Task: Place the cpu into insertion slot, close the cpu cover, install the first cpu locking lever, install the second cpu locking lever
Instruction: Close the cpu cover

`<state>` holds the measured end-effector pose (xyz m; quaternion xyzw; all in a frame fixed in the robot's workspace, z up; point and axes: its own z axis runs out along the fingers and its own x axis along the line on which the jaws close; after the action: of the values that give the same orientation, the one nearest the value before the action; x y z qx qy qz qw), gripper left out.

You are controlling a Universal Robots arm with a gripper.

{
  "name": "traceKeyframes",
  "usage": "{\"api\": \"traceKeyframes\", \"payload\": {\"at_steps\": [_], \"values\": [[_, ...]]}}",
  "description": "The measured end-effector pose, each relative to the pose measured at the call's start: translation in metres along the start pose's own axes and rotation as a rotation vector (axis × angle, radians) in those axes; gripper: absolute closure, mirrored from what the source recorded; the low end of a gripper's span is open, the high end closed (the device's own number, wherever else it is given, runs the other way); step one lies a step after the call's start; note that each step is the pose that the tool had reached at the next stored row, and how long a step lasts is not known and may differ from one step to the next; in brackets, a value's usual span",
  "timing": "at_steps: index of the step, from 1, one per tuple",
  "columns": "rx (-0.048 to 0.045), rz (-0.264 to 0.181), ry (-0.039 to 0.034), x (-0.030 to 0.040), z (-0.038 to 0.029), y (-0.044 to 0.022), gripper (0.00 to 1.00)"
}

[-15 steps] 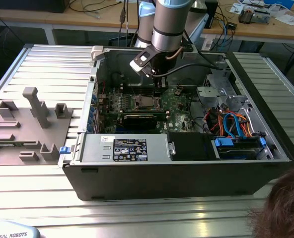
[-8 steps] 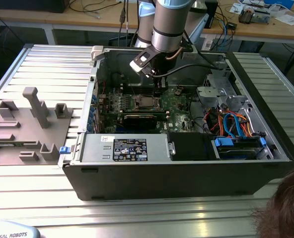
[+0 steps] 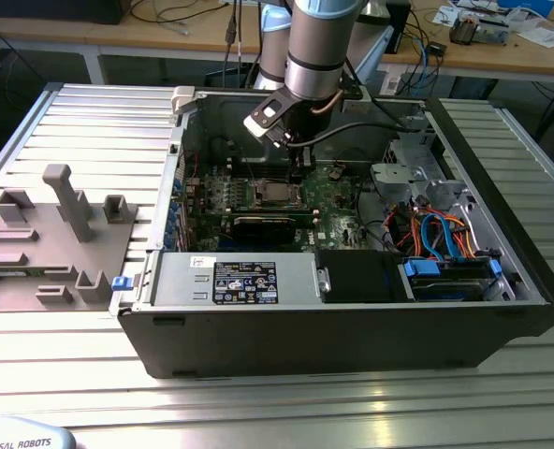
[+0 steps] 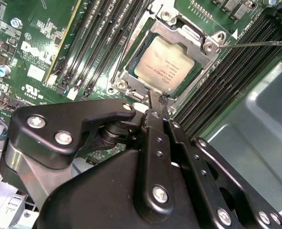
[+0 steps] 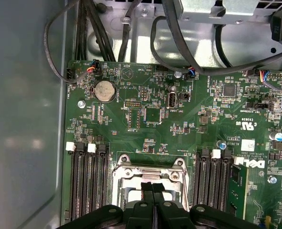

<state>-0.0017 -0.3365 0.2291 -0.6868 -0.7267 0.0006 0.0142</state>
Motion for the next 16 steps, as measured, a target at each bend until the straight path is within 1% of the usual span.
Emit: {"api": "traceKeyframes", "payload": {"at_steps": [2,10,16], "values": [[0.0001,0.0,-0.0003,0.0,0.0007,-0.0017,0.89],[0.0001,0.0,-0.0001,0.0002,0.0026,-0.0054,0.89],[0.0001,0.0,-0.0001,0.0002,0.0034,-0.0064,0.89]]}}
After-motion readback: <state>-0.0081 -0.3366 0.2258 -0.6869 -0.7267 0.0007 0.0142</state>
